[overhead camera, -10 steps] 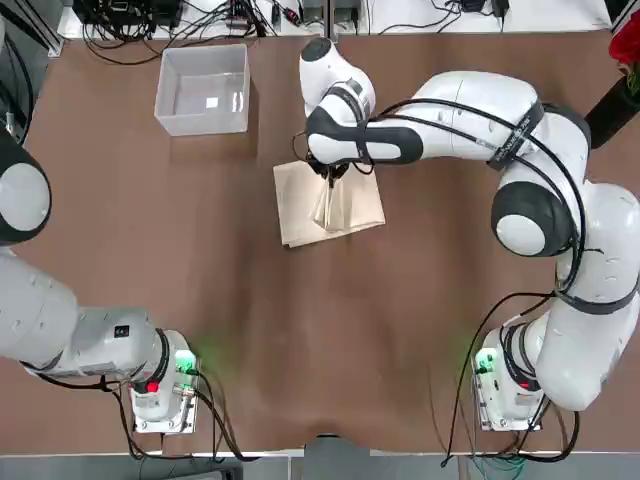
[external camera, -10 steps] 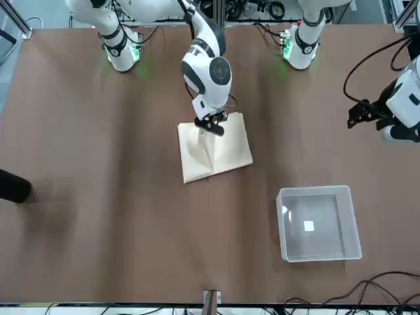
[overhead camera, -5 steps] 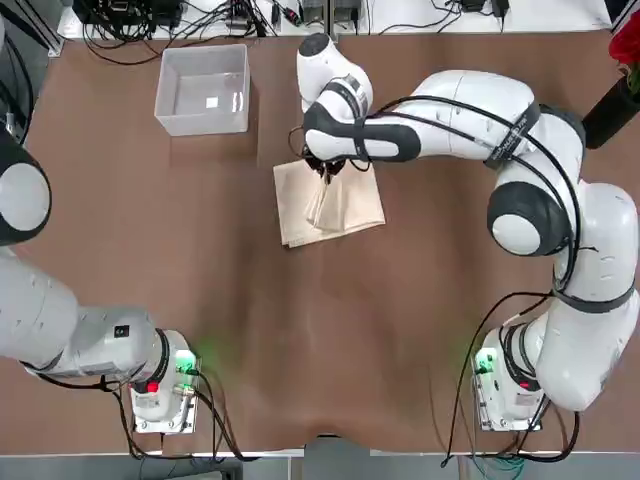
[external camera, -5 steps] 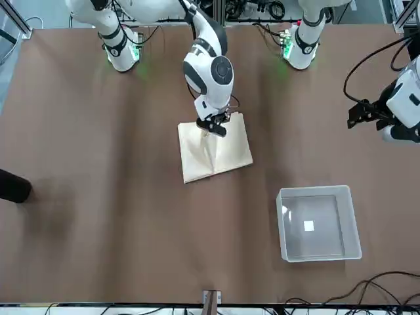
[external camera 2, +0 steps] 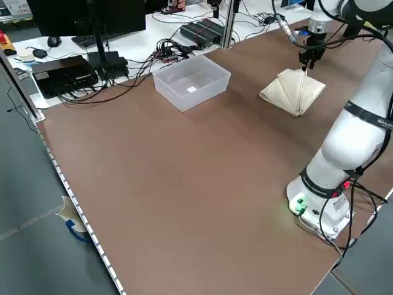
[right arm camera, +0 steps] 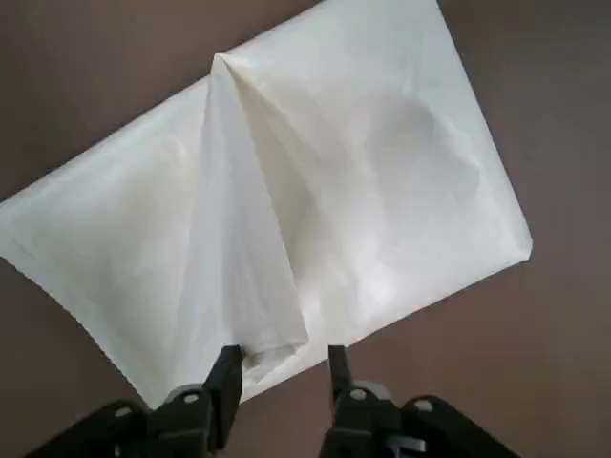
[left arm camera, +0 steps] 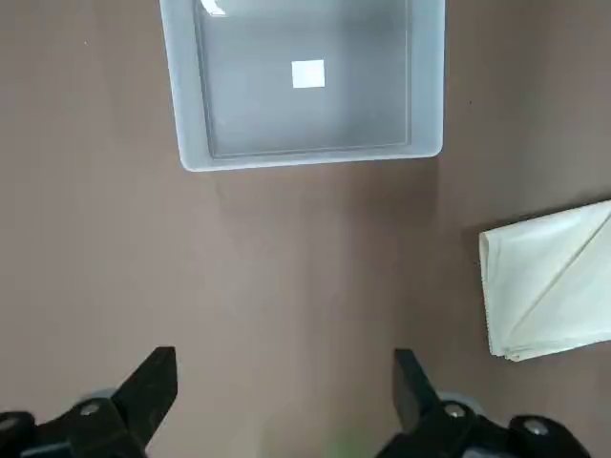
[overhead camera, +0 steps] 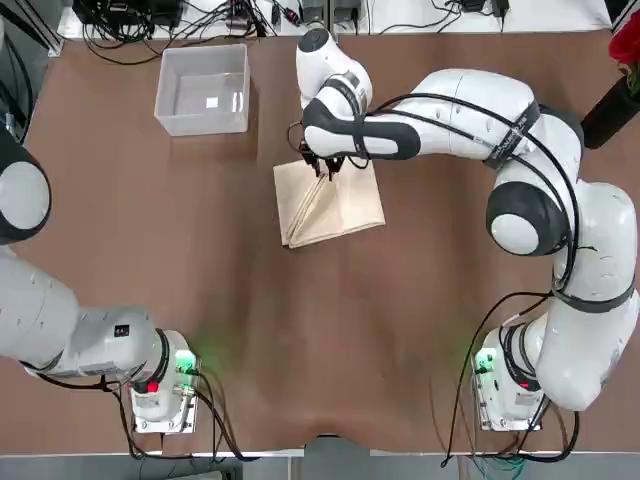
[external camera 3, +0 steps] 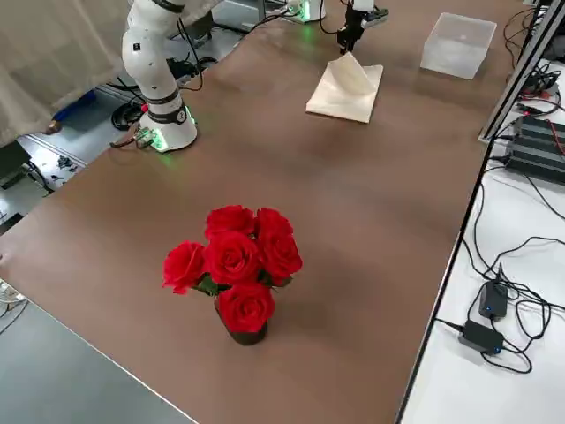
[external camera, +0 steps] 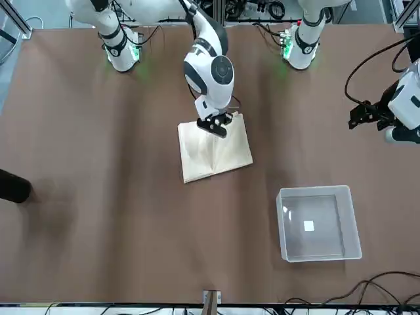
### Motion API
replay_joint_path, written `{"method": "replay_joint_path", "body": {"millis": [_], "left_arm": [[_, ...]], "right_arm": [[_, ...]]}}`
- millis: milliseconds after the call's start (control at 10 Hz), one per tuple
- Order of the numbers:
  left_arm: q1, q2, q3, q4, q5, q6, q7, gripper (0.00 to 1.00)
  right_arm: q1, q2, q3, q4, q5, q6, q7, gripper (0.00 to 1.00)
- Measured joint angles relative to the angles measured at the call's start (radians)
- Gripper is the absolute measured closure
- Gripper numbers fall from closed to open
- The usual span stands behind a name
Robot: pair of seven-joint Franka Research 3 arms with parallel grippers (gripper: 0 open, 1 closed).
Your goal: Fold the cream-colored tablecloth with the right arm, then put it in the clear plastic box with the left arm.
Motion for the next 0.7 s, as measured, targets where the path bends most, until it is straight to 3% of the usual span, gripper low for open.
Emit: {"method": "replay_joint_path", "body": {"millis": [700], "left_arm": [[0.0, 0.003, 0.0, -0.002, 0.0, 0.0, 0.0, 0.0]], "right_arm": [[-0.004, 0.002, -0.012, 0.071, 0.002, -0.034, 0.01, 0.52]]}}
